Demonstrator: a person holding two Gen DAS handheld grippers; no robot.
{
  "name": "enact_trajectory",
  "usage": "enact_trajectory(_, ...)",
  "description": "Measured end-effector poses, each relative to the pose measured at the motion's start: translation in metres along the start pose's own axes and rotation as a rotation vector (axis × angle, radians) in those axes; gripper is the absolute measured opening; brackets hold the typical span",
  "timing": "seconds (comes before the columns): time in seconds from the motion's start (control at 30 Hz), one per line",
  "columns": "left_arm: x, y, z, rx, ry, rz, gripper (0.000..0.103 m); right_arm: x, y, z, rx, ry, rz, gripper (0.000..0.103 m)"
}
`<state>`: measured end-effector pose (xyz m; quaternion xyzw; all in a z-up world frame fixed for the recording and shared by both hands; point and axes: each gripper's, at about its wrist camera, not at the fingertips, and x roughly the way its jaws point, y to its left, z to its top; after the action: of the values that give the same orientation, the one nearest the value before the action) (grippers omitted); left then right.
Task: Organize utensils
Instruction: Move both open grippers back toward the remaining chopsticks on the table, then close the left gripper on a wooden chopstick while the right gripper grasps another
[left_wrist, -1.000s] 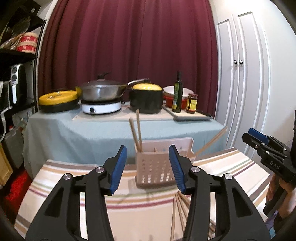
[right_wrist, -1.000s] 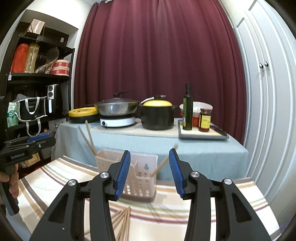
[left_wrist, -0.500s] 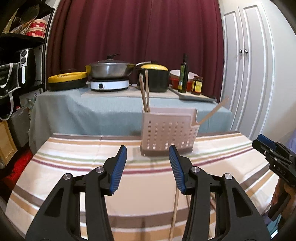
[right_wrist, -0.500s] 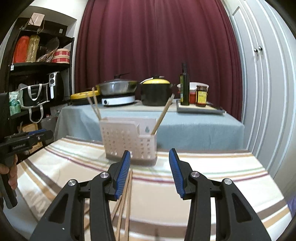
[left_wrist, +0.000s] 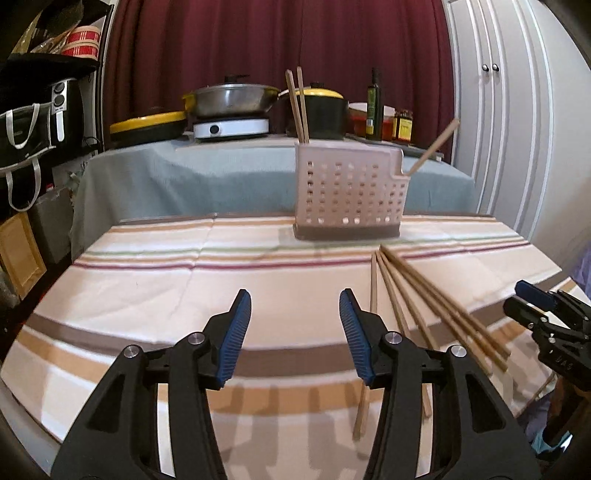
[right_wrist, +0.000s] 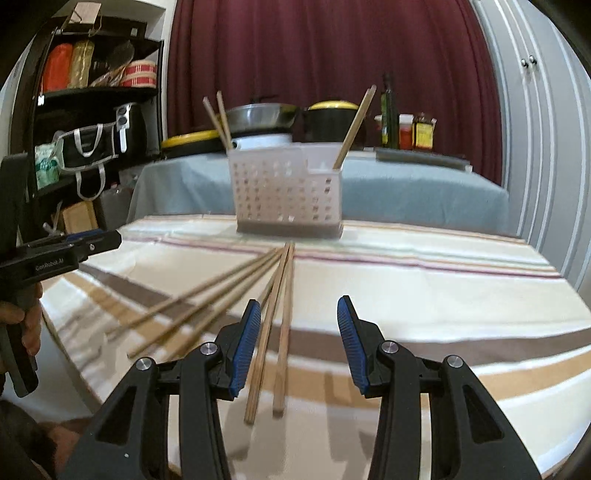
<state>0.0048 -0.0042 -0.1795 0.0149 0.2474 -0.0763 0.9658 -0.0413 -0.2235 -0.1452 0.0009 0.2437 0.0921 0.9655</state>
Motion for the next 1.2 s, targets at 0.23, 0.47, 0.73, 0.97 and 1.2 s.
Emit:
enact_trajectory(0.23,0.003,-0.006,-0.019,0.011,0.033,-0.019,0.053,0.012,-0.003,-0.022,0.012,0.084,-0.011,0.04)
enact_trajectory(0.47,0.006,-0.011,-0.031,0.01,0.054,-0.055,0.053,0.011,-0.004,-0.028,0.017,0.092,-0.001,0.021)
enact_trajectory(0.73,0.009,-0.017,-0.043,0.007,0.078,-0.092,0.054,0.01,-0.016,-0.028,0.044,0.087,-0.044,0.011)
enact_trajectory(0.97,0.016,-0.023,-0.05,0.014,0.111,-0.127,0.042,0.01,-0.022,-0.028,0.053,0.083,-0.051,0.011)
enact_trajectory(1.2,0.018,-0.026,-0.054,0.022,0.12,-0.17,0.009,0.01,-0.023,-0.029,0.05,0.07,-0.047,0.011)
